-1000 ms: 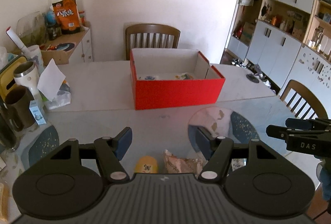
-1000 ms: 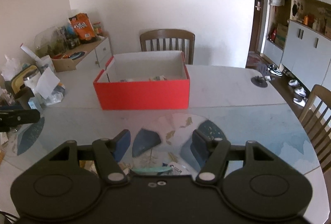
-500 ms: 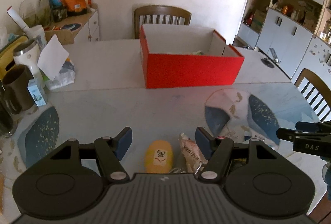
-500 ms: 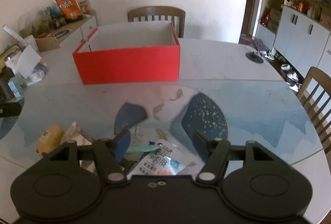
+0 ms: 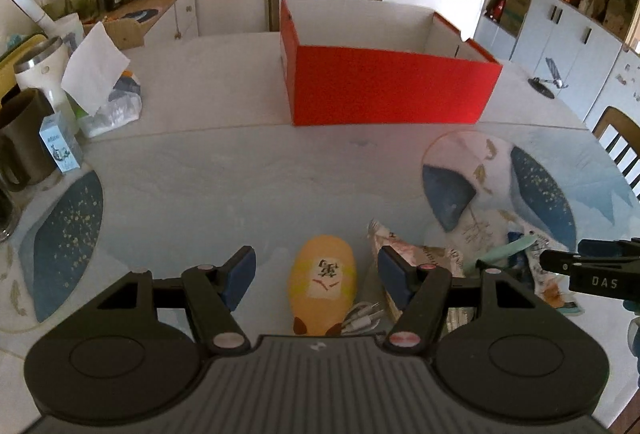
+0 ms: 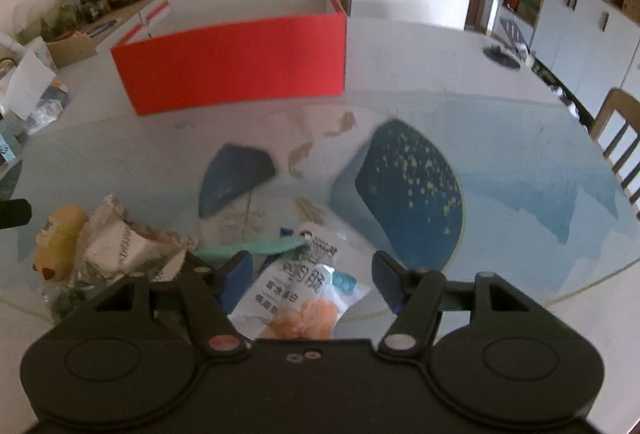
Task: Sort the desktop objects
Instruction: 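Grasp the yellow pig bread with left tool while right tool grasps the sausage packet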
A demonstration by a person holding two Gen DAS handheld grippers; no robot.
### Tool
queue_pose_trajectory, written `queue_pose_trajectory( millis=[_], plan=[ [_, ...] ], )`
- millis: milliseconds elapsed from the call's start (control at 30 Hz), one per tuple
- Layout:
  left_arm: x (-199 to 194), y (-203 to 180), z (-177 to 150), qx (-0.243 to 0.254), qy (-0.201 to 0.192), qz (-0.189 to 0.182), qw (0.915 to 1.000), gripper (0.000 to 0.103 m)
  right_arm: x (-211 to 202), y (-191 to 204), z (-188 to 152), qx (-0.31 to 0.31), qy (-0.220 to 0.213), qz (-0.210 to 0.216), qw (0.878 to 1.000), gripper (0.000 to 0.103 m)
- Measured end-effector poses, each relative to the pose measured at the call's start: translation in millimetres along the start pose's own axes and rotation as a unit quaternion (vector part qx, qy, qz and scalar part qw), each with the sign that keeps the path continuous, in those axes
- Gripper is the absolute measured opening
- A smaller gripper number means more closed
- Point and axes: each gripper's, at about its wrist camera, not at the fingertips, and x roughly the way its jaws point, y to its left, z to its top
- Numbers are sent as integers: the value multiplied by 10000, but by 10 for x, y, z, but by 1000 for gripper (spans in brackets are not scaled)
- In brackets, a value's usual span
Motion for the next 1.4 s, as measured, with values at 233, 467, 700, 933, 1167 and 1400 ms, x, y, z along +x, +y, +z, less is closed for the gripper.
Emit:
queue_pose_trajectory(
  millis=[233,467,700,933,1167,1400],
  plan=[
    [146,29,-21,-69,129,18,9999,67,138,-39,-14,138,202,59,9997,76],
    [273,53,-64,-159,278,-59,9995,67,245,-117,7,352,389,72,9986,81],
    [373,40,-88,-140,352,-122,9992,67,302,-149,-8,495,565,202,9970,81],
    [472,72,-116,-142,432,-73,9989,66,349,-133,-3,478,632,205,9966,81],
    [474,64,-113,-134,396,-148,9990,59,348,-140,7,478,673,250,9963,74],
    [468,59,-105,-187,385,-224,9988,52,299,-207,23,597,668,253,9957,56]
  ],
)
